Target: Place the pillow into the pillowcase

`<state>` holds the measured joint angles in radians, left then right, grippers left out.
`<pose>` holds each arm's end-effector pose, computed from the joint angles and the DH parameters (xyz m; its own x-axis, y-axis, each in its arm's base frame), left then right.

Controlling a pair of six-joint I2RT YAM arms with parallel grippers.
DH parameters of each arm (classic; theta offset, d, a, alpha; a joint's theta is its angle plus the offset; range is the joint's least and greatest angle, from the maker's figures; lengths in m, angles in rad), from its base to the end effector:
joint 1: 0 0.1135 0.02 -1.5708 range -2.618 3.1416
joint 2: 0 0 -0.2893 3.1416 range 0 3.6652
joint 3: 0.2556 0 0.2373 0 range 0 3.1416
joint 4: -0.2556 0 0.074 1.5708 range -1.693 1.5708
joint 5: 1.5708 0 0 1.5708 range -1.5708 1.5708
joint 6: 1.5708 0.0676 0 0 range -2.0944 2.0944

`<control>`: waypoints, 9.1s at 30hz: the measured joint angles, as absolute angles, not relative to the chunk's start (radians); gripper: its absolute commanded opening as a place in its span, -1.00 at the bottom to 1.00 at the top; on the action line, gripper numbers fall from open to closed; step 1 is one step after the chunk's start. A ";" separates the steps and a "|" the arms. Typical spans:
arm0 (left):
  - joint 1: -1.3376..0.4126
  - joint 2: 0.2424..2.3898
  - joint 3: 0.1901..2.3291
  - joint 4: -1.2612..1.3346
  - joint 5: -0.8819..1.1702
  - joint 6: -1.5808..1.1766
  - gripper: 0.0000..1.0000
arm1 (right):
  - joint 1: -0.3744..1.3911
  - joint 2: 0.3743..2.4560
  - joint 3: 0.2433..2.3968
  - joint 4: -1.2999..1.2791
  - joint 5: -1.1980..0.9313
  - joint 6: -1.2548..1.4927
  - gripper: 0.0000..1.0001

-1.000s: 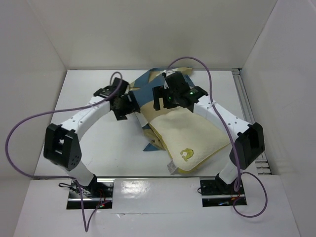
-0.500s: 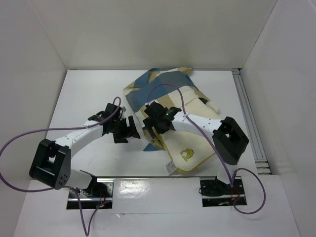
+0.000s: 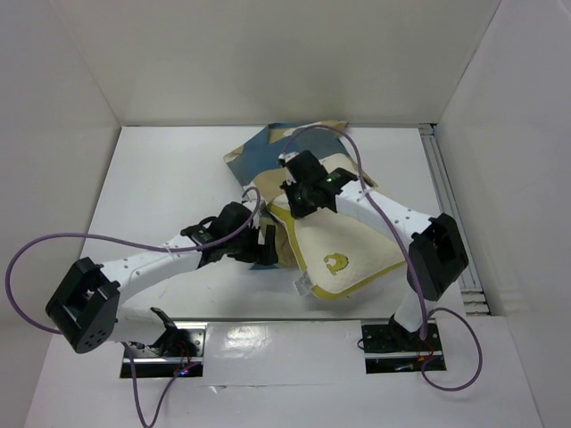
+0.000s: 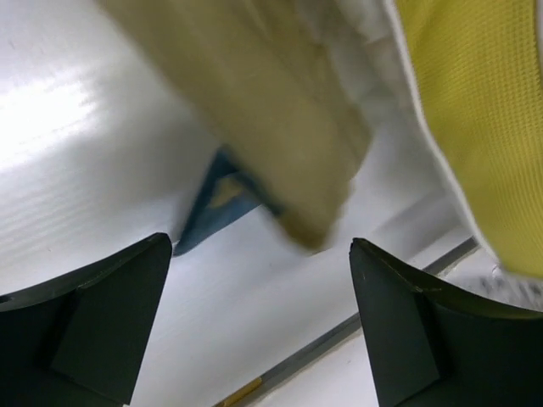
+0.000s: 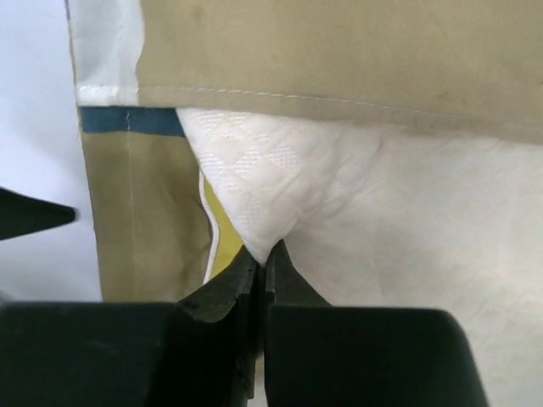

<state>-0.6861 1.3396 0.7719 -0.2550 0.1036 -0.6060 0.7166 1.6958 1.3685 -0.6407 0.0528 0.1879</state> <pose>0.2088 -0.1800 0.2187 -0.8561 -0.0313 -0.5159 0.2396 0.8604 -0.4498 0.2836 0.2423 0.2670 -0.7285 -0.3872 -0.5651 -0.5062 0.8601 0.0632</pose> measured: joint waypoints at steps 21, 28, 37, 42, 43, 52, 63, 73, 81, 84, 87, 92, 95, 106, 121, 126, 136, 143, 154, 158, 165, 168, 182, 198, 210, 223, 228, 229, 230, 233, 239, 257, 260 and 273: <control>-0.688 1.417 0.815 -0.087 0.017 -0.628 -1.00 | 0.630 1.713 1.514 -0.692 -0.161 0.201 -1.00; -0.603 1.201 0.881 0.025 0.218 -0.699 -1.00 | 0.618 1.922 2.004 -0.822 -0.058 0.225 -1.00; -0.589 1.066 0.567 0.196 0.436 -0.822 -1.00 | 0.669 2.040 1.847 -0.586 -0.174 0.335 -1.00; -0.537 1.080 0.577 0.097 0.441 -0.821 -1.00 | 0.663 2.200 1.942 -0.626 -0.252 0.403 -1.00; -0.525 1.094 0.617 0.079 0.454 -0.817 -1.00 | 0.654 2.201 1.983 -0.641 -0.251 0.408 -1.00; -0.475 1.142 0.951 0.189 0.574 -0.822 -1.00 | 0.506 1.947 2.113 -0.520 -0.135 0.435 -1.00; -0.522 0.770 0.472 -0.080 0.508 -0.924 0.83 | 0.808 2.101 1.672 -0.270 -0.207 0.547 -0.05; -0.500 0.797 1.092 -0.434 0.213 -0.723 0.15 | 0.702 1.784 1.494 -0.347 -0.194 0.495 0.59; -0.523 1.487 1.496 -0.627 -0.136 -0.617 0.66 | 0.422 1.371 1.200 -0.466 -0.078 0.509 0.87; -0.563 1.712 1.586 -0.715 -0.290 -0.587 0.66 | 0.246 1.340 1.070 -0.469 -0.138 0.538 0.90; -0.593 1.852 1.631 -0.796 -0.422 -0.571 0.66 | 0.151 1.344 0.952 -0.464 -0.208 0.572 0.93; -0.614 1.937 1.645 -0.863 -0.548 -0.544 0.66 | 0.142 1.345 0.834 -0.420 -0.344 0.635 0.93; -0.614 1.964 1.658 -0.874 -0.601 -0.529 0.60 | 0.142 1.357 0.789 -0.340 -0.414 0.670 0.95; -0.598 2.028 1.720 -0.930 -0.670 -0.569 -1.00 | 0.210 1.420 0.726 -0.135 -0.493 0.748 0.74; -0.580 1.888 2.109 -0.947 -0.019 -0.399 -1.00 | 0.307 1.518 1.110 -0.004 -0.509 0.788 -1.00; -0.545 1.755 2.084 -0.908 0.100 -0.424 -1.00 | 0.390 1.286 1.035 0.066 -0.431 0.781 -1.00; -0.527 1.940 1.943 -0.981 0.000 -0.479 -0.02 | 0.720 1.568 0.783 0.014 -0.388 0.759 -0.09; -0.513 1.910 2.106 -1.029 -0.121 -0.505 0.54 | 0.771 1.466 1.036 -0.303 -0.247 0.474 0.68; -0.613 1.906 1.967 -1.002 -0.096 -0.664 0.77 | 0.304 1.303 0.941 -0.388 -0.043 0.494 0.73; -0.625 2.081 2.069 -0.986 -0.111 -0.740 0.89 | 0.251 1.450 0.979 -0.399 -0.046 0.480 0.79; -0.625 2.302 2.160 -0.976 -0.182 -0.795 0.32 | 0.235 1.604 1.073 -0.396 -0.085 0.455 0.79; -0.624 2.341 2.183 -0.999 -0.199 -0.787 -1.00 | 0.234 1.613 1.080 -0.390 -0.100 0.455 0.79; -0.574 1.894 1.718 -0.964 -0.228 -0.664 -1.00 | 0.362 1.796 1.216 -0.309 -0.212 0.305 1.00; -0.518 1.843 1.753 -0.981 -0.188 -0.651 -1.00 | 0.465 2.062 1.401 -0.132 -0.432 0.268 -1.00; -0.530 1.687 2.328 -1.147 -0.403 -0.642 -1.00 | 0.669 1.536 1.653 -0.264 -0.458 0.282 -1.00; -0.800 2.111 1.975 -0.977 -0.436 -0.869 -1.00 | 0.600 1.291 0.919 -0.471 -0.461 0.433 -1.00; -0.842 2.090 2.022 -0.979 -0.441 -0.877 -1.00 | 0.597 1.229 0.927 -0.537 -0.425 0.441 -0.78; -0.841 2.084 2.034 -0.977 -0.440 -0.878 -1.00 | 0.593 1.207 0.941 -0.559 -0.408 0.443 -0.39; -0.838 2.080 2.046 -0.976 -0.439 -0.877 -1.00 | 0.590 1.186 0.957 -0.585 -0.397 0.449 0.01; -0.825 2.079 2.075 -0.954 -0.405 -0.859 -0.40 | 0.583 1.131 1.016 -0.674 -0.331 0.459 0.76; -0.762 2.020 2.081 -0.933 -0.318 -0.728 1.00 | 0.524 1.086 1.159 -0.827 -0.140 0.467 0.82; -0.290 1.705 1.299 -0.791 -0.220 -0.692 -0.63 | 0.646 1.582 1.211 -0.578 -0.138 0.499 -0.42; -0.370 1.707 1.283 -0.768 -0.170 -0.689 -0.58 | 0.614 1.614 1.208 -0.597 -0.074 0.501 -0.42; -0.516 1.543 1.345 -0.690 -0.015 -0.654 0.79 | 0.614 1.590 1.353 -0.678 0.175 0.406 0.94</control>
